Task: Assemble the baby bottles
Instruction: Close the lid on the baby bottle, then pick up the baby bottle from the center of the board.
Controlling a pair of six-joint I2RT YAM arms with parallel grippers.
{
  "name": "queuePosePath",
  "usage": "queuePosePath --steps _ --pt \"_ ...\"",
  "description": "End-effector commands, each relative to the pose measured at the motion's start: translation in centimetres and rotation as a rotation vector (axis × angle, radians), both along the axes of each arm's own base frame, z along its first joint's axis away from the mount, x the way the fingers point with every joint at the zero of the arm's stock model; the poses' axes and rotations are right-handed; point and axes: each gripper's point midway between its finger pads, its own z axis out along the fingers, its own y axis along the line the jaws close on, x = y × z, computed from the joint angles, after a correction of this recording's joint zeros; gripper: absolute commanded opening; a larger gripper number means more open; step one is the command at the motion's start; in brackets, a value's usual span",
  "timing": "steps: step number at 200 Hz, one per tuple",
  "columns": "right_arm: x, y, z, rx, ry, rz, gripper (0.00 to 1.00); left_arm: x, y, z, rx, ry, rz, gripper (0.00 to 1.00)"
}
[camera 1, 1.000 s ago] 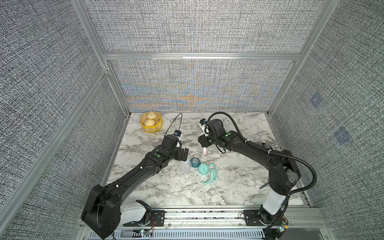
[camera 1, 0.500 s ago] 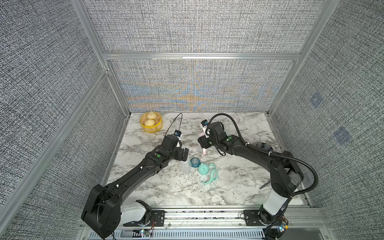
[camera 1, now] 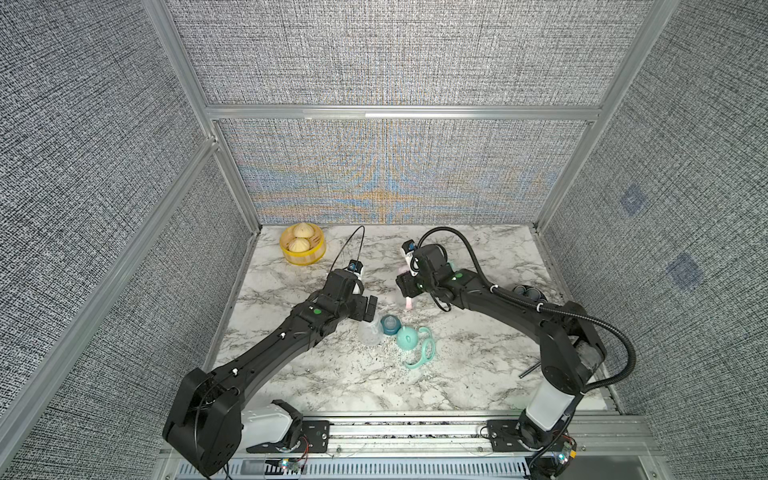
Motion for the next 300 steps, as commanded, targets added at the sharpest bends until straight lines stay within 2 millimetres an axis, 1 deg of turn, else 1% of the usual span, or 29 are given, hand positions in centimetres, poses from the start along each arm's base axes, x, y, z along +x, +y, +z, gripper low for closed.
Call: queuePosePath --steps 1,44,65,115,143,176,210,241,263,279,300 --pt "-3.2 -2.7 -4.0 -0.154 0.185 -0.008 0.73 0.4 -0.1 0.9 -0.018 -0.022 0.011 1.00" --pt "-2.0 -2.0 -2.2 -0.126 0.146 -0.020 0.73 0.7 -0.4 2.0 -0.038 -0.036 0.012 1.00" --pt "-1.4 -1.5 -1.4 -0.124 0.128 -0.013 0.75 0.8 -0.4 2.2 -0.040 -0.040 0.015 1.00" --pt "-0.1 -0.5 -0.1 -0.122 0.102 0.010 0.76 0.8 -0.3 2.4 -0.040 -0.041 0.021 1.00" --pt "-0.1 0.0 0.7 -0.114 0.097 0.032 0.79 0.8 -0.3 2.8 -0.043 -0.044 0.024 1.00" --pt "-0.7 -0.3 2.4 -0.115 0.083 0.047 0.83 1.0 0.0 3.0 -0.041 -0.050 0.042 1.00" --pt "-2.8 -0.3 5.1 -0.149 0.039 0.081 0.88 1.3 0.6 3.6 -0.053 -0.059 0.090 1.00" --pt "-5.9 0.0 6.7 -0.126 0.042 0.131 0.89 1.7 1.4 4.4 -0.084 -0.071 0.142 1.00" --pt "-9.1 1.2 7.0 -0.063 0.076 0.226 0.89 2.0 2.3 4.5 -0.084 -0.087 0.171 1.00" --pt "-11.2 2.2 6.7 -0.035 0.098 0.285 0.89 2.1 3.2 4.3 -0.092 -0.072 0.206 1.00" --pt "-13.2 3.7 6.0 0.001 0.102 0.348 0.89 2.2 4.1 4.5 -0.134 -0.062 0.243 1.00"
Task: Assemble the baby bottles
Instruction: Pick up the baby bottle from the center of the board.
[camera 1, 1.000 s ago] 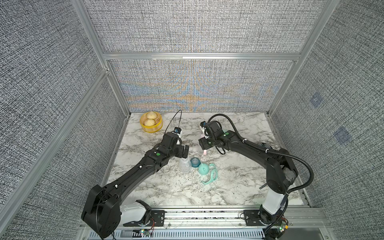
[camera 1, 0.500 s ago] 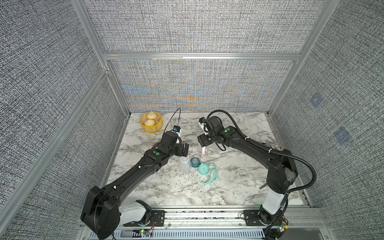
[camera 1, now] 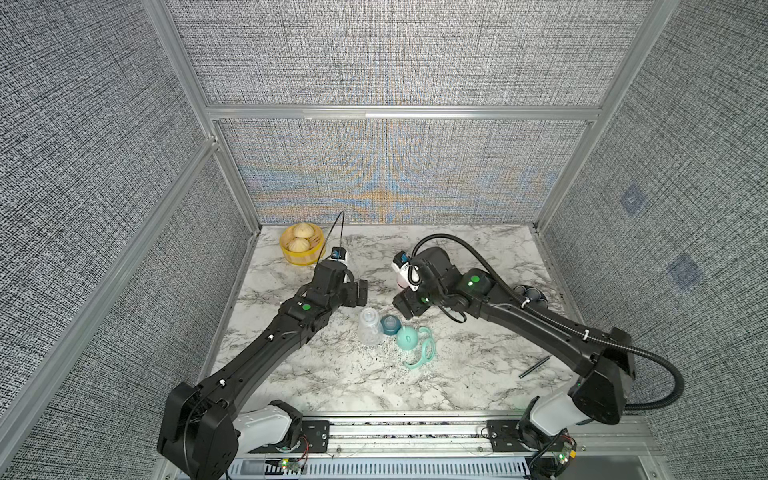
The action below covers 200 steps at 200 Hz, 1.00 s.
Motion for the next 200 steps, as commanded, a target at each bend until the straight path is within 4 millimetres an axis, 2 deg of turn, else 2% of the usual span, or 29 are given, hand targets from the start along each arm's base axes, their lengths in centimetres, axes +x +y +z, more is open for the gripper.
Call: queuePosePath --steps 1,46,94,171,200 --pt "-2.3 2.0 -0.3 0.072 0.036 0.080 0.89 0.1 0.8 0.3 -0.049 0.003 0.046 1.00" --pt "-3.4 5.6 -2.3 0.172 0.029 0.146 0.89 -0.1 2.3 0.4 -0.112 0.032 0.101 1.00" --pt "-2.4 8.3 -4.9 0.212 0.021 0.142 0.89 -0.9 3.5 0.8 -0.137 0.029 0.129 1.00" --pt "-1.0 10.5 -8.1 0.211 -0.004 0.123 0.89 -0.8 3.2 0.2 -0.137 0.047 0.110 1.00" --pt "-0.4 10.6 -9.2 0.190 -0.010 0.101 0.88 -0.8 3.1 0.1 -0.138 0.044 0.107 1.00"
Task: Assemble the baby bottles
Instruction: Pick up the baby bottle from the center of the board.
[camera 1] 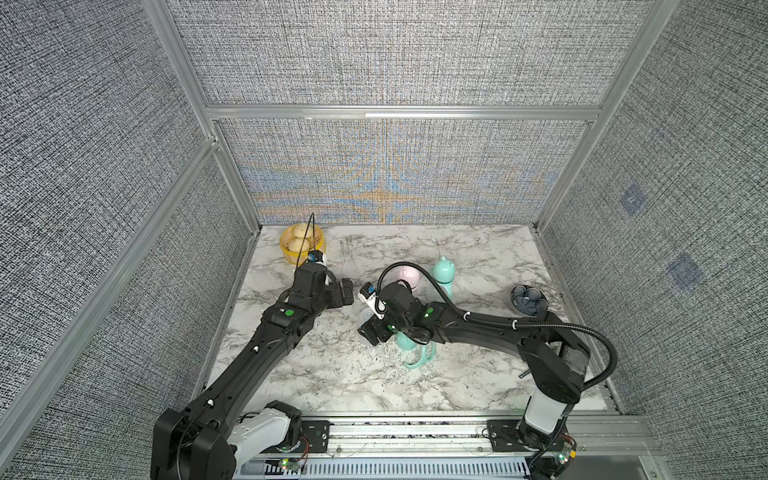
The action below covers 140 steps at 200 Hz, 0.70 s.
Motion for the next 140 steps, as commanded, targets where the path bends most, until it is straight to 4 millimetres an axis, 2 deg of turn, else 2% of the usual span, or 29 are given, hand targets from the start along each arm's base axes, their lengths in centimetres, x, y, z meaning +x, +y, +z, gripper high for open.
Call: queuePosePath --steps 1,45,83,105,140 --pt "1.0 0.5 0.3 0.024 -0.034 -0.030 0.88 0.2 -0.2 0.2 -0.011 -0.014 -0.007 1.00" --pt "1.3 1.0 -0.5 0.038 -0.028 -0.041 0.81 0.2 -0.3 0.0 -0.001 -0.024 -0.023 1.00" --pt "1.5 1.1 -0.4 0.048 -0.036 -0.050 0.65 0.1 -0.5 -0.7 0.006 -0.023 -0.048 1.00" --pt "1.5 1.0 0.6 0.064 -0.049 -0.052 0.57 0.1 -1.1 -0.6 0.001 -0.034 -0.084 1.00" --pt "1.3 -0.2 3.1 0.053 -0.052 -0.083 0.55 -0.1 -3.5 -0.3 -0.055 -0.094 -0.225 1.00"
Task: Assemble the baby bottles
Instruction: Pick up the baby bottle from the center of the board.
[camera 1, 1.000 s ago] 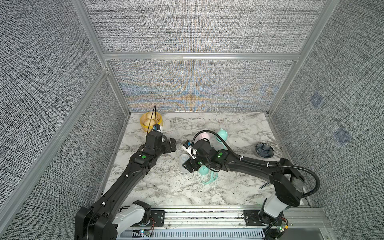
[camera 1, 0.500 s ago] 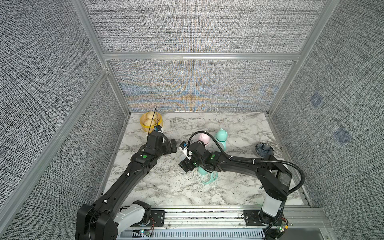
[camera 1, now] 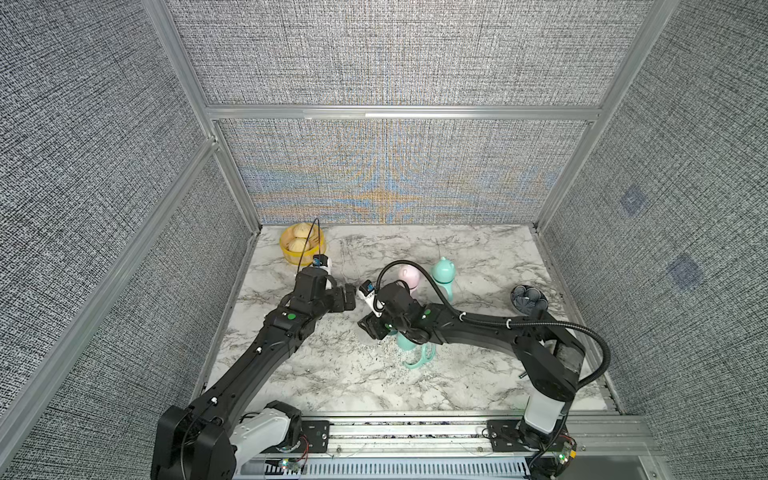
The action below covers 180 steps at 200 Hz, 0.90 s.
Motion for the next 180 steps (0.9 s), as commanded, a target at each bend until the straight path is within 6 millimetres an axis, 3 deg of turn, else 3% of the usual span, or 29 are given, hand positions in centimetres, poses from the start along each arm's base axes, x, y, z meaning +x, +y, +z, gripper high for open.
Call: queuePosePath --steps 1,64,104,144,180 --pt "0.1 -0.7 2.1 0.010 -0.009 -0.033 0.55 0.2 -2.1 1.2 -0.053 -0.073 -0.119 1.00" --pt "-1.6 -5.7 5.8 -0.064 0.020 -0.083 0.54 0.0 -4.7 2.2 -0.149 -0.133 -0.249 1.00" --pt "-1.6 -9.5 8.0 -0.073 0.066 -0.137 0.54 -1.0 -7.2 3.0 -0.218 -0.205 -0.382 0.99" --pt "-1.0 -12.8 10.1 -0.072 0.095 -0.185 0.54 -3.3 -10.3 3.0 -0.217 -0.289 -0.562 0.99" --pt "-0.5 -14.1 11.6 -0.041 0.123 -0.198 0.54 -5.9 -13.4 2.6 -0.227 -0.372 -0.716 0.99"
